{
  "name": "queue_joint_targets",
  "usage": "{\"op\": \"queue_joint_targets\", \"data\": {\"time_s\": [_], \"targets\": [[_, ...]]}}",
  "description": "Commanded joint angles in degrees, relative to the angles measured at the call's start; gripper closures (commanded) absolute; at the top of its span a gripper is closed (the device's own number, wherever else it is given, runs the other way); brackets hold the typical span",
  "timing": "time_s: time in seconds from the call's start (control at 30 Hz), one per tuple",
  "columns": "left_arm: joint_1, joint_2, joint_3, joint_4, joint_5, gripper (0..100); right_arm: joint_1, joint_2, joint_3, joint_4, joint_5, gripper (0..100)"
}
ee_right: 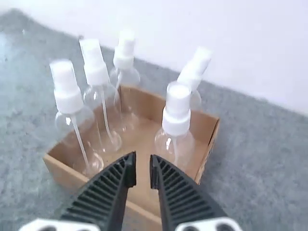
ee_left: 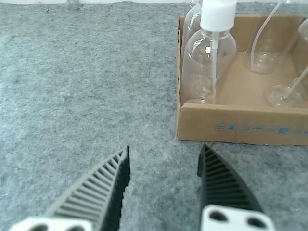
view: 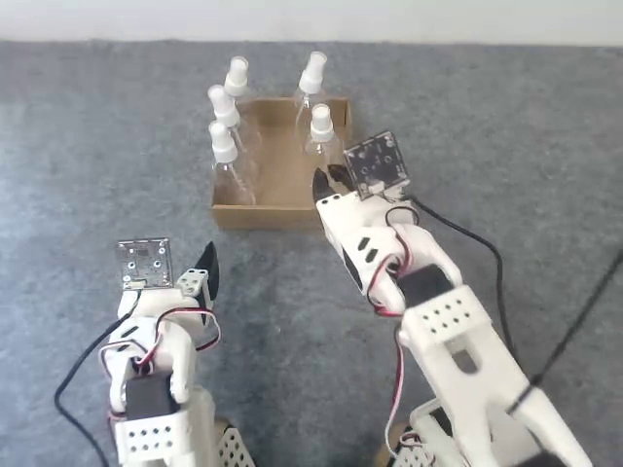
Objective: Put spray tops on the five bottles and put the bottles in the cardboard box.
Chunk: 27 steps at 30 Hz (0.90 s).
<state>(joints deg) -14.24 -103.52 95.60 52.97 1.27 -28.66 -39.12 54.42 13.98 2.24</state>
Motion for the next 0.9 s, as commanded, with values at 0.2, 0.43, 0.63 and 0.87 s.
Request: {"op": "queue_joint_targets", "data": {"time_s": [0.2, 0.43, 0.63, 0.87], "targets": [[0.53, -0.88, -0.57, -1.76, -0.53, 78, 0.31, -15.78, 2.46, 0.48, 0.53, 98.6], [0.53, -0.88, -0.57, -1.76, -0.53, 78, 2.59, -25.1, 2.99, 0.48, 0.7, 98.6], [0.53, -0.88, -0.57, -1.76, -0.53, 78, 6.73, -28.53, 3.69, 3.56, 0.44, 98.6], [0.44, -0.88, -0.57, -1.76, -0.53, 78, 10.24, -33.89, 7.82, 9.36, 0.44, 98.6]]}}
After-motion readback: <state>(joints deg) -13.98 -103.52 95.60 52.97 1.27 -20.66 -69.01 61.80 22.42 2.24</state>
